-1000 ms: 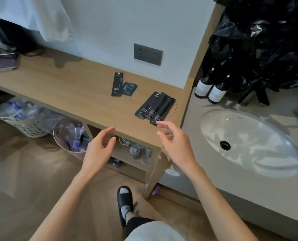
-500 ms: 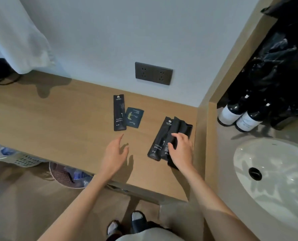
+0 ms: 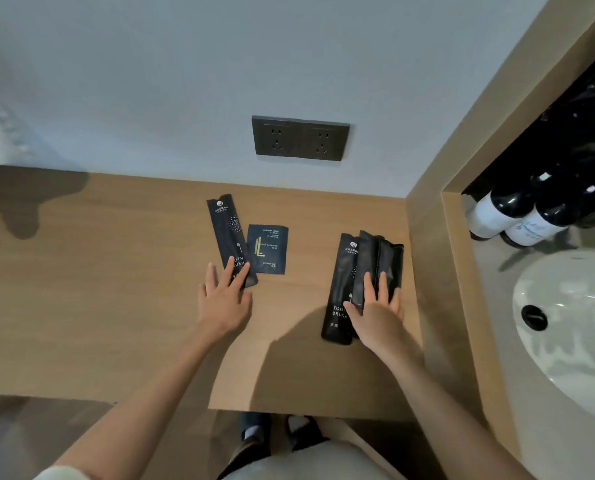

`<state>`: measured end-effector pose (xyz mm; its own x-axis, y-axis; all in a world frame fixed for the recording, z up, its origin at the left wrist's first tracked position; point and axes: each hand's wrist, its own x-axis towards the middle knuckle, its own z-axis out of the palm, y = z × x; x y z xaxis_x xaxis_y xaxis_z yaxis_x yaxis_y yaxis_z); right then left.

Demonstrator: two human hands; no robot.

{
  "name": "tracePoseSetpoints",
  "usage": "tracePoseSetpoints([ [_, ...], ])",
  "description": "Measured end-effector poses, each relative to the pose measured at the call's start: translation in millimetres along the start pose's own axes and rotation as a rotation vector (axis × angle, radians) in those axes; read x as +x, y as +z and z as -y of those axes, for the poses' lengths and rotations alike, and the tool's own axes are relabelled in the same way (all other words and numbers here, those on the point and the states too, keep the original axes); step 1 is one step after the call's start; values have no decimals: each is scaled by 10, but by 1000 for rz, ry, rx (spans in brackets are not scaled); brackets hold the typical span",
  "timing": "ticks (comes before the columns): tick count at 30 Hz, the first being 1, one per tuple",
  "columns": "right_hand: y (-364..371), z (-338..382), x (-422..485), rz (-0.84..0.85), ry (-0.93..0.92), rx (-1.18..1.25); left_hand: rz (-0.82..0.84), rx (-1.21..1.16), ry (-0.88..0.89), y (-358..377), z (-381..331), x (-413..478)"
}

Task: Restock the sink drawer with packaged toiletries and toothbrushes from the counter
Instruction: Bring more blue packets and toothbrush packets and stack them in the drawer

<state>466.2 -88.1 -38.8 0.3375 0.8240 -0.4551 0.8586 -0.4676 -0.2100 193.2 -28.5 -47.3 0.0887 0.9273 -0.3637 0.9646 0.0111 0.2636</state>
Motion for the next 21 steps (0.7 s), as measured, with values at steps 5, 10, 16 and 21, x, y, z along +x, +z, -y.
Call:
tracePoseSetpoints([
  [5,62,-25,-123,-21,-53,-33,-30,52,105,-9,187,-52],
  [10,-42,-14,-168,-138,-50,187,-109,-166,132,-98,356,-106],
  [16,-201,89,-98,-233,242,447,-165,-319,32,-317,391,58],
  [21,-219,146,-34,-244,370,609,-65,-302,-34,-373,289,228],
])
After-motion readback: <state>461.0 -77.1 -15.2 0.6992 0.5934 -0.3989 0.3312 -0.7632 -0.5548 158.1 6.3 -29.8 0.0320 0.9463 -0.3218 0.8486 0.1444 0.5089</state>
